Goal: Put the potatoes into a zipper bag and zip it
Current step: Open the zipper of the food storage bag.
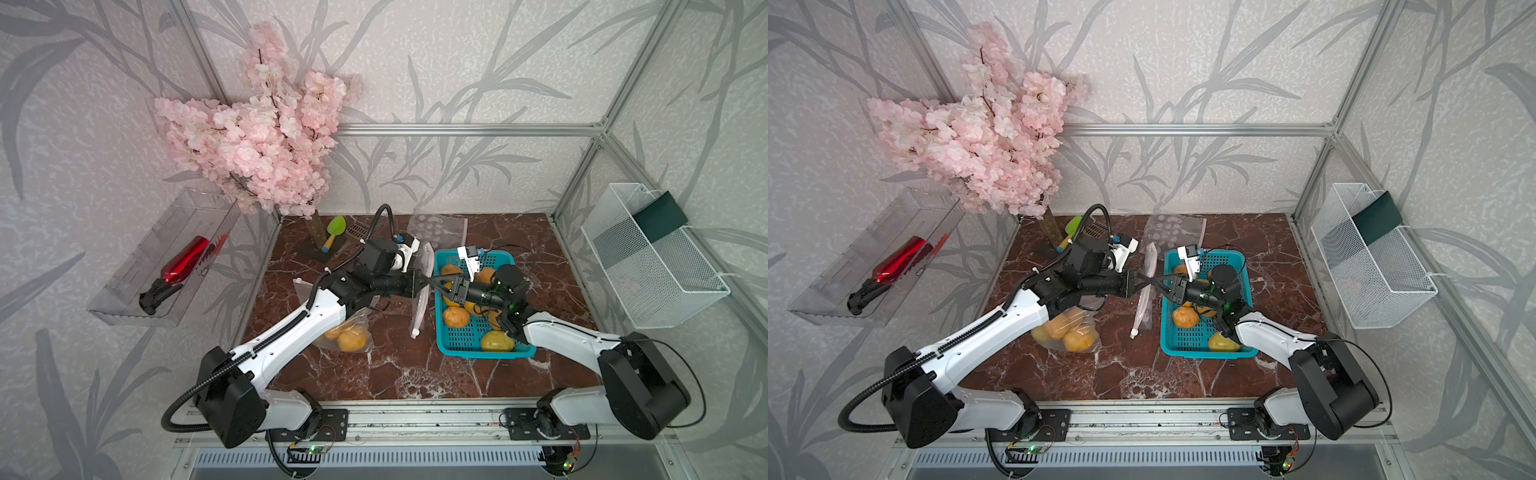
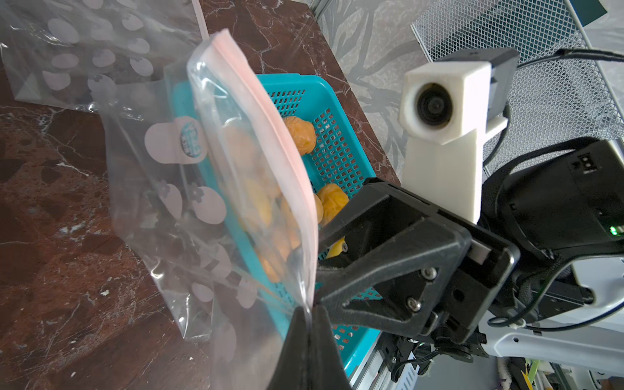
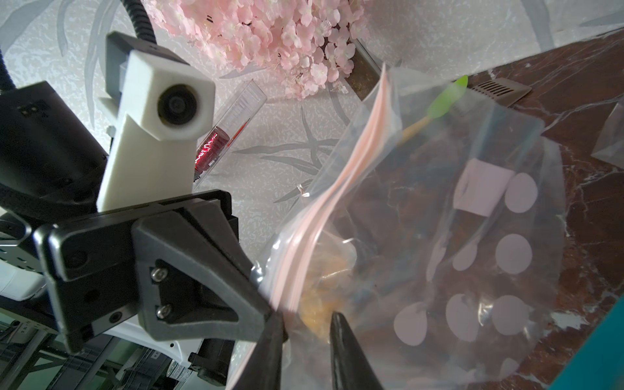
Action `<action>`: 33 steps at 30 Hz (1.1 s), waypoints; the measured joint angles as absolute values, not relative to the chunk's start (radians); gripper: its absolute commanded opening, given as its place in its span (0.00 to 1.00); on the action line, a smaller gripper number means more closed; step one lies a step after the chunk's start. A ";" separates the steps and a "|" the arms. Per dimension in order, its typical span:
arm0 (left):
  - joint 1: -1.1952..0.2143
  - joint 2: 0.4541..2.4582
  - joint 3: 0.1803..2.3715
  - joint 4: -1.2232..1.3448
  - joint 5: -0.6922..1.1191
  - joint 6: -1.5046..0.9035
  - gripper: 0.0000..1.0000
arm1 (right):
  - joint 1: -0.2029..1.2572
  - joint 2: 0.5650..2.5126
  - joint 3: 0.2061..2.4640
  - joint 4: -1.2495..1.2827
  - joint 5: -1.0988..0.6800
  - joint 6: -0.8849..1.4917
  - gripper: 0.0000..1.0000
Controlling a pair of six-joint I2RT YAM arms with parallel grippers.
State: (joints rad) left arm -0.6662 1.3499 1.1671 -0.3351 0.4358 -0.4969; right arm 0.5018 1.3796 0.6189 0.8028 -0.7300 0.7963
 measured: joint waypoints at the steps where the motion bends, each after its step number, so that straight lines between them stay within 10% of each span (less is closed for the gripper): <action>1: -0.666 1.350 1.167 -0.335 0.435 -0.496 0.00 | 0.502 1.380 0.619 0.804 -0.730 0.797 0.26; 33: -0.658 1.380 1.168 -0.315 0.439 -0.489 0.00 | 0.469 1.475 0.628 0.956 -0.769 0.895 0.23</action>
